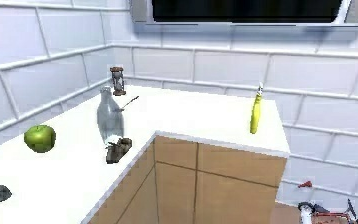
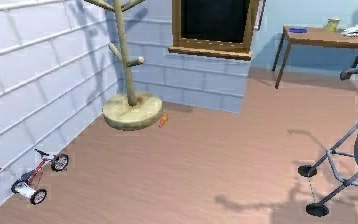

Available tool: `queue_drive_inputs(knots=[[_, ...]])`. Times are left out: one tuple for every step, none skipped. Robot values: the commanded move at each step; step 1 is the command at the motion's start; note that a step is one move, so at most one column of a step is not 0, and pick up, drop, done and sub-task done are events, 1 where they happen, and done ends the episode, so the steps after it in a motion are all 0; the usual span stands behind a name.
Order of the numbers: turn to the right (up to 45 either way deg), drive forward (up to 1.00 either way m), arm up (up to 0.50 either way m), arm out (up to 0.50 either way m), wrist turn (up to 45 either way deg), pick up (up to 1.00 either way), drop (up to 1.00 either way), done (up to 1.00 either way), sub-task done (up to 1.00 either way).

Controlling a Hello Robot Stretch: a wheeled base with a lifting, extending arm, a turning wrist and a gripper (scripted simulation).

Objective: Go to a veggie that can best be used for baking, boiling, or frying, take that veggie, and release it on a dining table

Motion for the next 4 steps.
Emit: queue_drive_inputs(knots=[[0.0,0.50,0.00,0.00,0.0,0.00,0.00,0.00,0.00],[-45.0,0.00,0.00,0.00,0.0,0.00,0.00,0.00,0.00],[-45.0,0.00,0.00,0.00,0.0,0.00,0.00,0.00,0.00],[-45.0,0.00,0.00,0.00,0.0,0.00,0.00,0.00,0.00]])
